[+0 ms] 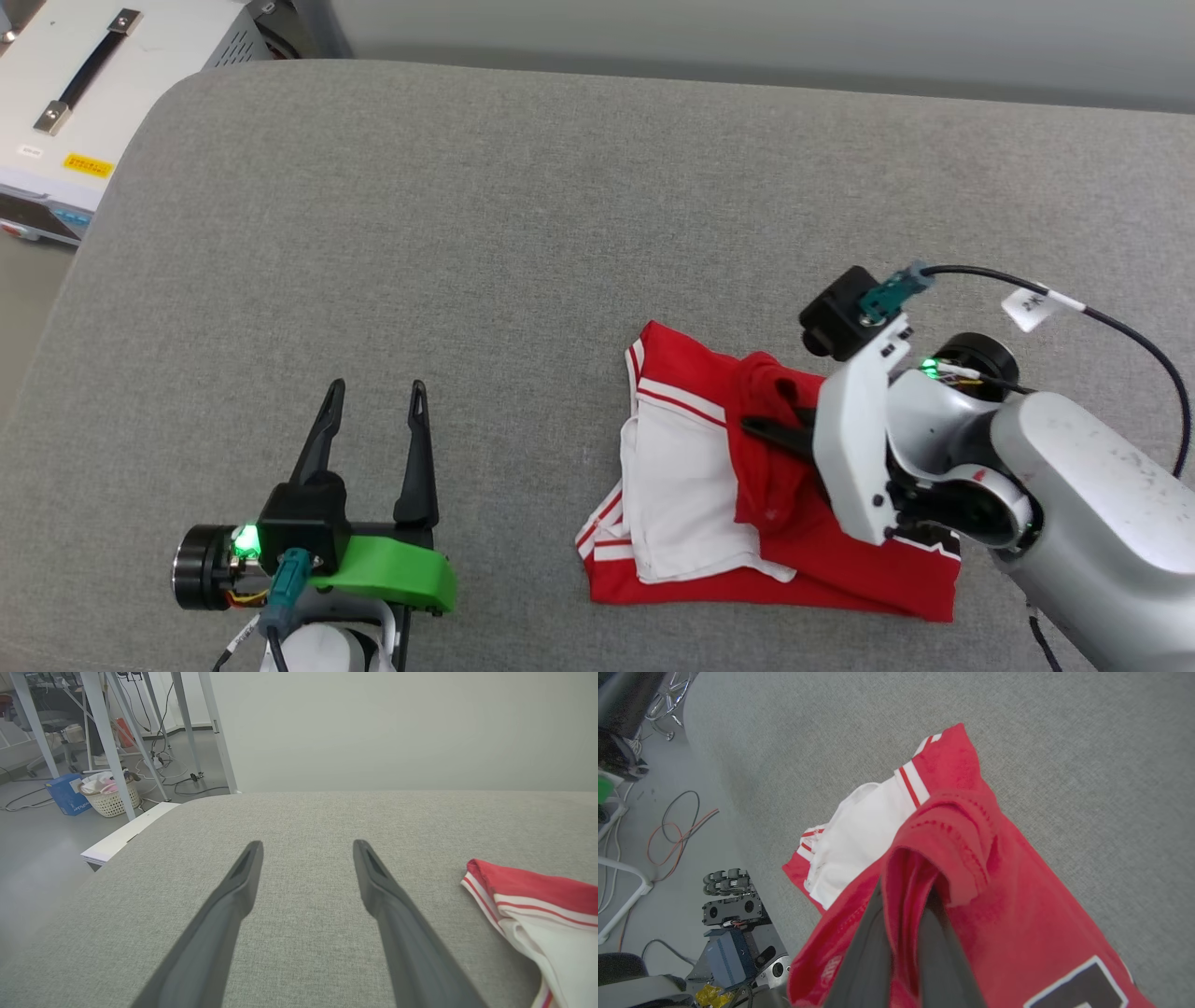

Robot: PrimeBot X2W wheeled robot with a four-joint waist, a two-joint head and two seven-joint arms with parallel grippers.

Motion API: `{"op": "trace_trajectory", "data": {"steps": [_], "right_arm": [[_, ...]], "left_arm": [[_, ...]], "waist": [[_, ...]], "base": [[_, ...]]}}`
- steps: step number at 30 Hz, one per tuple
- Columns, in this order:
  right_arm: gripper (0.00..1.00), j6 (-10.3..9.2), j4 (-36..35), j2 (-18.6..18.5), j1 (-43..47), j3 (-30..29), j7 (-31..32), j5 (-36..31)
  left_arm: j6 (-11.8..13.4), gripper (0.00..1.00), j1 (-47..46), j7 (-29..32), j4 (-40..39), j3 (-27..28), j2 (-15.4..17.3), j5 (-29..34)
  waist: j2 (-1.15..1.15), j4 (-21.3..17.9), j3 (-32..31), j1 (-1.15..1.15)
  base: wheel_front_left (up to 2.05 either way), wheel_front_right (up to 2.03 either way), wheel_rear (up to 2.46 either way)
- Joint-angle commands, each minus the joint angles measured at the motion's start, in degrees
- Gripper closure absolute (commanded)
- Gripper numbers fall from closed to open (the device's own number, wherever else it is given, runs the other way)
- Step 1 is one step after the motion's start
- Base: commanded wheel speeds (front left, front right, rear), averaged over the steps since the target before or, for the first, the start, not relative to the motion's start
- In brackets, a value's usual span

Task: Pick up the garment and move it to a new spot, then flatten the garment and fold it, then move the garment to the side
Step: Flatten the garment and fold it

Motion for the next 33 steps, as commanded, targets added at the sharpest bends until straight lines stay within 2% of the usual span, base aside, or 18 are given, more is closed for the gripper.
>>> {"op": "trace_trajectory", "data": {"steps": [1, 8, 14, 17, 18, 19, 20, 25, 28, 30, 31, 33], "right_arm": [[1.00, -0.04, 1.4, 0.9, -2.2, 1.8, -0.8, -1.0], [1.00, -0.04, 12.7, 5.9, -9.5, 11.5, -4.2, -3.1], [1.00, -0.04, 22.0, 7.6, -10.6, 17.4, -7.7, -2.1], [1.00, -0.04, 23.2, 7.6, -11.3, 19.4, -10.8, -1.6], [0.73, -0.04, 22.9, 7.3, -11.7, 20.4, -12.3, -1.7], [0.61, -0.04, 22.6, 6.8, -12.1, 21.1, -13.5, -1.8], [0.00, -0.04, 21.8, 6.3, -12.4, 21.5, -15.5, -1.9], [0.00, -0.04, 17.0, 2.3, -12.4, 21.1, -24.0, -1.8], [0.00, -0.04, 13.8, -1.0, -11.8, 19.3, -29.4, -4.0], [0.00, -0.04, 13.0, -2.4, -10.7, 15.9, -33.8, -5.8], [0.00, -0.04, 13.1, -3.1, -9.1, 11.6, -38.2, -8.6], [0.00, -0.04, 13.4, -3.0, -6.9, 6.7, -42.6, -11.5]], "left_arm": [[-0.2, 0.00, -1.2, -0.3, 0.1, 0.2, -0.3, 0.4], [-0.2, 0.00, -2.3, -0.3, 0.1, 0.0, -0.6, 0.5], [-0.1, 0.00, -3.2, -0.3, 0.3, -0.3, -0.8, 0.6], [-0.1, 0.00, -3.0, -0.3, 0.4, 0.0, -0.8, 0.6], [-0.1, 0.00, -2.8, -0.3, 0.6, 0.2, -0.8, 0.5], [-0.2, 0.00, -2.6, -0.3, 0.7, 0.3, -0.8, 0.5], [-0.2, 0.00, -2.3, -0.3, 0.8, 0.5, -0.8, 0.5], [-0.3, 0.00, -1.2, -0.3, 1.0, 1.5, -0.8, 0.7], [-0.5, 0.00, -0.5, -0.3, 0.6, 2.0, -0.7, 0.8], [-0.6, 0.00, -0.1, -0.3, 0.4, 2.3, -0.7, 0.9], [-0.8, 0.00, 0.3, -0.3, 0.3, 2.4, -0.6, 1.1], [-1.0, 0.00, 0.7, -0.3, 0.2, 2.5, -0.5, 1.2]], "waist": [[0.00, 0.3, 0.7, 0.00], [0.00, 0.4, 2.7, 0.00], [0.00, 0.7, 3.4, 0.00], [0.00, 0.2, 2.9, 0.00], [0.00, 0.1, 2.6, 0.00], [0.00, 0.0, 2.2, 0.00], [0.00, -0.3, 1.7, 0.00], [0.00, -1.5, -0.7, 0.00], [0.00, -2.5, -2.0, 0.00], [0.00, -3.2, -2.6, 0.00], [0.00, -4.0, -3.2, 0.00], [0.00, -4.8, -3.8, 0.00]], "base": [[0.00, 0.00, 0.00], [0.00, 0.00, 0.00], [0.00, 0.00, 0.00], [0.00, 0.00, 0.00], [0.00, 0.00, 0.00], [0.00, 0.00, 0.00], [0.00, 0.00, 0.00], [0.00, 0.00, 0.00], [0.00, 0.00, 0.00], [0.00, 0.00, 0.00], [0.00, 0.00, 0.00], [0.00, 0.00, 0.00]]}}
